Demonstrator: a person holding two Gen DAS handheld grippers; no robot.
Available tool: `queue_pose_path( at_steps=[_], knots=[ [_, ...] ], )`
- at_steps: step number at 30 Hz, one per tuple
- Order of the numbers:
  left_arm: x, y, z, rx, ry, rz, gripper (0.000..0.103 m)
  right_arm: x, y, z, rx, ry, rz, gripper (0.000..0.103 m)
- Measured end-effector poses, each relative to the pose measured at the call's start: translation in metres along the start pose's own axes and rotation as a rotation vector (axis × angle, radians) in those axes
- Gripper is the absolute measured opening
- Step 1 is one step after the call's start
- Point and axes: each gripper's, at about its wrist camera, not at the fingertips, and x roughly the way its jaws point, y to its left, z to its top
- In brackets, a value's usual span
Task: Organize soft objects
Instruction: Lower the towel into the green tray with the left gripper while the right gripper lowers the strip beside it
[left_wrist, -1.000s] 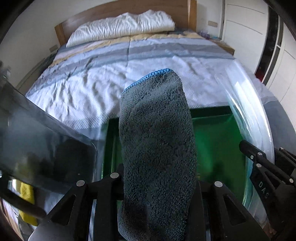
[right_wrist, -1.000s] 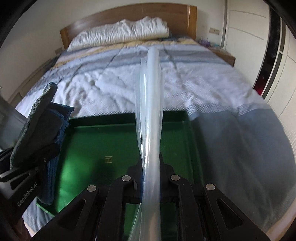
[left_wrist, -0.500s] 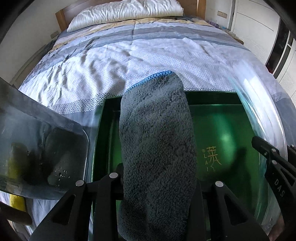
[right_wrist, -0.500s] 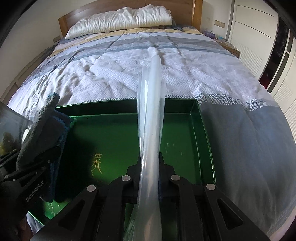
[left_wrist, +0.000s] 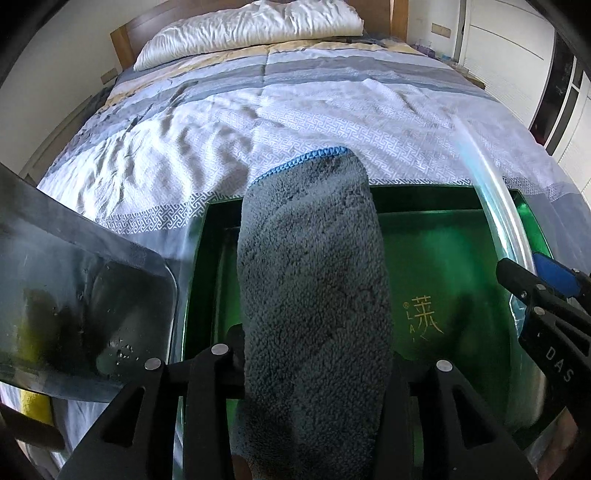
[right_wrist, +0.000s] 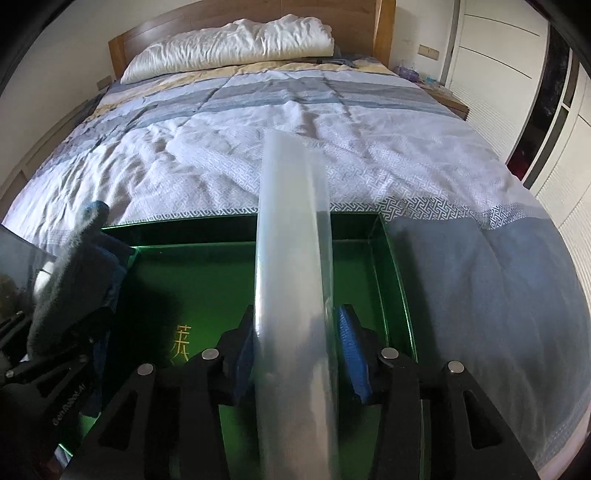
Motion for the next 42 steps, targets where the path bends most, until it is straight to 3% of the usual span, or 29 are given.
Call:
queue_pose_path(
  at_steps=[6, 10, 24, 27, 42],
  knots=[
    [-0.005, 0.0, -0.001, -0.004, -0.007, 0.015, 0.039, -0.006, 0.003, 0.0, -0.014, -0.002, -0.002, 0.061],
    [-0.007, 0.002, -0.001, -0.009, -0.015, 0.021, 0.045, -0.009, 0.002, 0.0, -0.019, -0.003, -0.007, 0.065],
    [-0.008, 0.004, -0.002, -0.024, -0.03, 0.027, 0.047, -0.008, 0.006, 0.001, -0.037, 0.004, -0.007, 0.066],
    [-0.009, 0.004, -0.003, -0.023, -0.041, 0.034, 0.058, -0.008, 0.007, 0.001, -0.042, 0.004, -0.008, 0.066],
    [-0.01, 0.006, -0.003, -0.03, -0.06, 0.04, 0.065, -0.006, 0.013, 0.002, -0.067, 0.0, -0.021, 0.072]
  ],
)
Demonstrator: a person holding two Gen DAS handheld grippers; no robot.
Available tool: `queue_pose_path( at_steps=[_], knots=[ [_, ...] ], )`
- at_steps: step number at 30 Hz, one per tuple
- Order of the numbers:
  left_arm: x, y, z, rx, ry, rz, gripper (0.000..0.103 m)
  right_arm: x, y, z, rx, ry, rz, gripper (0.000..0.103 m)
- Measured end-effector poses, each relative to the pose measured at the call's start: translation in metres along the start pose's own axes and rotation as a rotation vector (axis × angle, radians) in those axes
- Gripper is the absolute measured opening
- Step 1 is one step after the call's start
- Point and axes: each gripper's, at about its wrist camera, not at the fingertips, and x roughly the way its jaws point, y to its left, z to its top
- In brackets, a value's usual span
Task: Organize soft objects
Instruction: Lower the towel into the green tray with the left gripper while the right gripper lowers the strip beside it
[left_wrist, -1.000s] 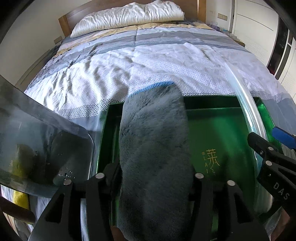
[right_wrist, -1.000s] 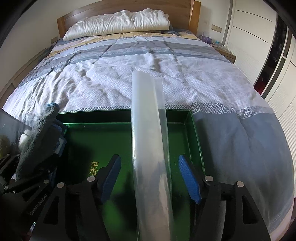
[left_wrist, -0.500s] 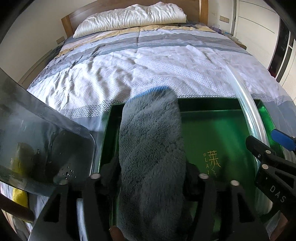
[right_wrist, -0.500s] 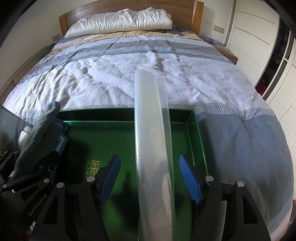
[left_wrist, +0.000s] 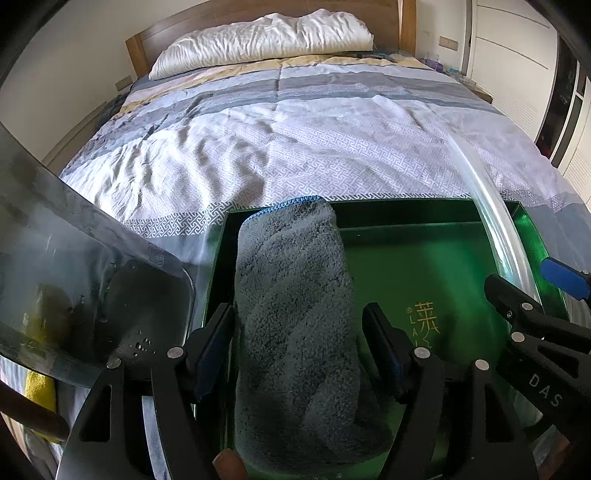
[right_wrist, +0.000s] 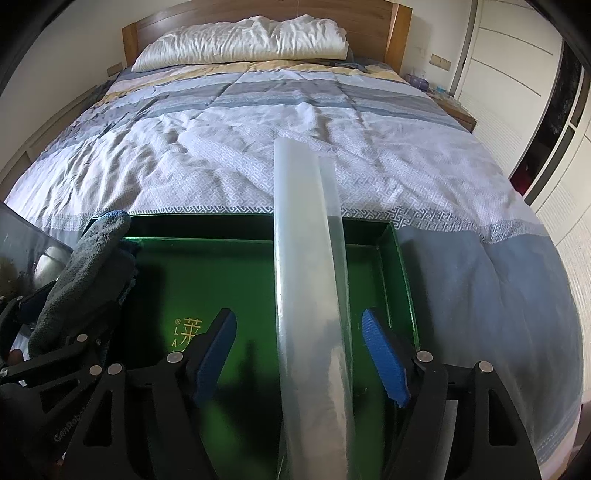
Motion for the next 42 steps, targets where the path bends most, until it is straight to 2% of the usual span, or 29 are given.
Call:
queue_pose_path(
  at_steps=[3, 5, 15, 25, 42],
  knots=[
    [-0.001, 0.0, -0.001, -0.002, -0.008, 0.001, 0.068, -0.002, 0.001, 0.001, -0.001, -0.009, 0.003, 0.074],
    [-0.001, 0.0, -0.001, -0.003, -0.009, -0.002, 0.076, -0.004, 0.002, 0.001, -0.008, -0.015, -0.002, 0.076],
    [0.0, -0.001, -0.003, -0.001, -0.016, 0.0, 0.082, -0.007, 0.003, 0.001, -0.019, -0.029, -0.029, 0.084],
    [-0.006, -0.007, -0.003, 0.006, -0.031, -0.007, 0.083, -0.018, 0.006, 0.003, -0.042, -0.075, -0.068, 0.093],
    [-0.021, -0.004, 0.0, -0.01, -0.073, 0.006, 0.083, -0.037, 0.01, 0.003, -0.054, -0.127, -0.096, 0.095]
  ],
)
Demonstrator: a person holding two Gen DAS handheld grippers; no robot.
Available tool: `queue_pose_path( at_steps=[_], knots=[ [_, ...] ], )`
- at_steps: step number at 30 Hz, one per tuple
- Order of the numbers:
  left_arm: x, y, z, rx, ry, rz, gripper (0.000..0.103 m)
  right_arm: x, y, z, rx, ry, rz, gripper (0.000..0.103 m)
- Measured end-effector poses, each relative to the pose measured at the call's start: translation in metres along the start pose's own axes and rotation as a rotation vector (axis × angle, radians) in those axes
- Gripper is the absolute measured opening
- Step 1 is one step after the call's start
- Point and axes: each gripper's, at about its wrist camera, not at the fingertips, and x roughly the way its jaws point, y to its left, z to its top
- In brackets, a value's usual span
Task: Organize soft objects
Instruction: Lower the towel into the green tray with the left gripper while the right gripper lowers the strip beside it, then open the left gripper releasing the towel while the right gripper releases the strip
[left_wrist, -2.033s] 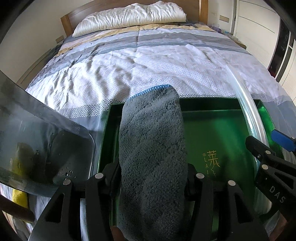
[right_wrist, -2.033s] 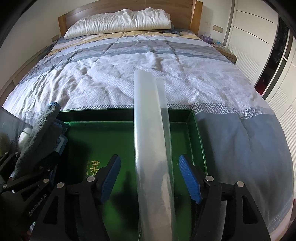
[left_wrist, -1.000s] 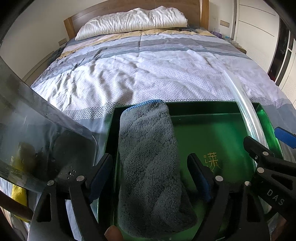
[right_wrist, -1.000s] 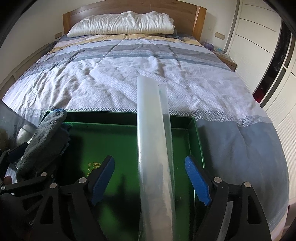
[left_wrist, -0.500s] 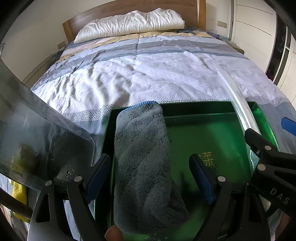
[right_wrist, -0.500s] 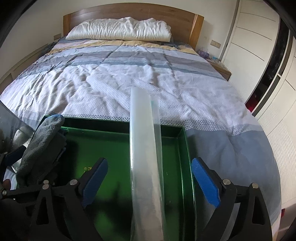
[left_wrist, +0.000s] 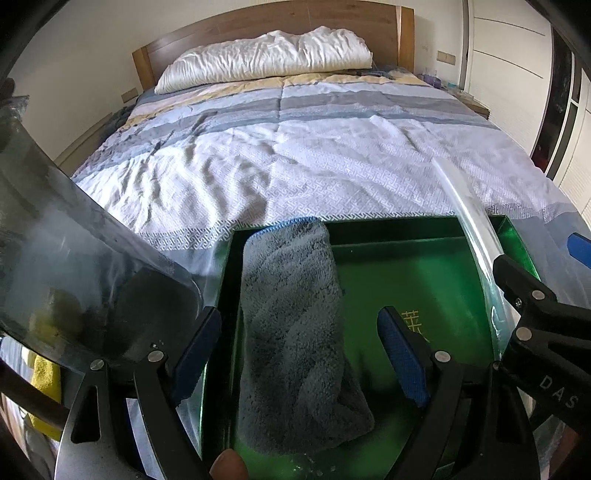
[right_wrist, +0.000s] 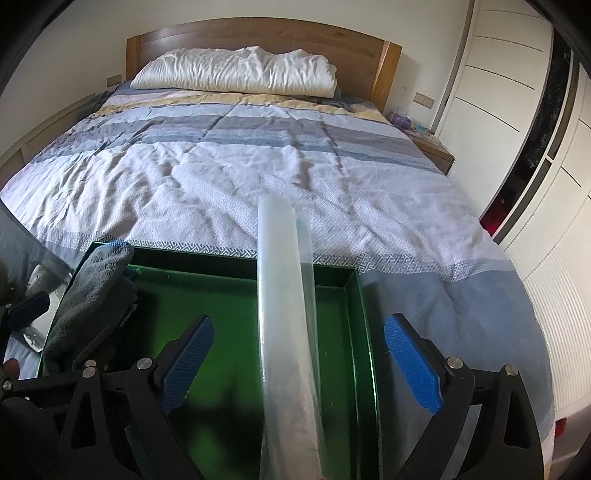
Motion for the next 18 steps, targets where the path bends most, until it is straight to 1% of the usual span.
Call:
queue_pose_path(
  at_steps=[7, 18],
  knots=[
    [-0.006, 0.003, 0.001, -0.008, -0.007, 0.001, 0.083, -0.01, 0.001, 0.001, 0.001, -0.014, -0.003, 0.095],
    [-0.022, 0.003, -0.001, -0.014, -0.019, -0.019, 0.083, -0.031, 0.0, 0.002, 0.006, -0.037, -0.019, 0.095]
  ],
)
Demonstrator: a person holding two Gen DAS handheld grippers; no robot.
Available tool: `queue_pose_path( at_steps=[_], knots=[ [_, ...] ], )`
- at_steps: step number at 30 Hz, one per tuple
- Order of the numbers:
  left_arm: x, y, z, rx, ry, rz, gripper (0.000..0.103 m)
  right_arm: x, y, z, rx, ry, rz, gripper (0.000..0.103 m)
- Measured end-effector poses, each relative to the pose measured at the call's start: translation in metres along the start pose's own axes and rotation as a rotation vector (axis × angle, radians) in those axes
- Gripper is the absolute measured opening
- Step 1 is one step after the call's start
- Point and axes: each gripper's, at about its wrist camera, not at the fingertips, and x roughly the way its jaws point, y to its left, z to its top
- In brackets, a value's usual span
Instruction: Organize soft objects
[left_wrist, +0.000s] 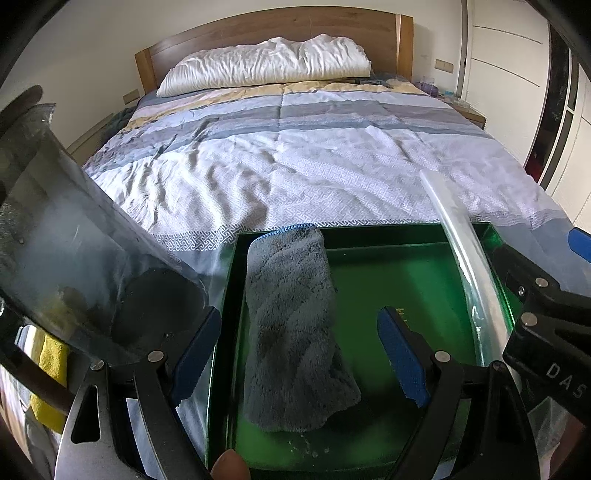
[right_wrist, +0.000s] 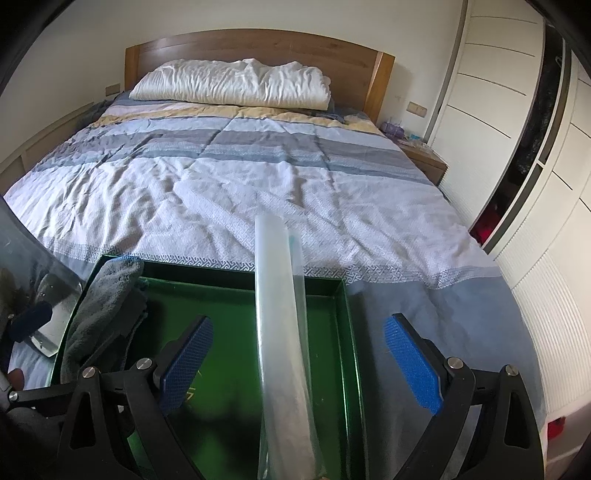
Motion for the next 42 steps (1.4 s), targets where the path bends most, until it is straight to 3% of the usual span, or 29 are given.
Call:
queue_pose_path(
  at_steps=[26, 42],
  knots=[
    [-0.07, 0.011, -0.003, 0.017, -0.057, -0.035, 0.083, -0.084, 0.006, 0.005, 0.012, -0.046, -0.035, 0.095],
    [-0.133, 0.055, -0.023, 0.001, -0.088, -0.032, 0.085, -0.162, 0.014, -0.035, 0.051, -0.052, -0.045, 0.095]
  ],
)
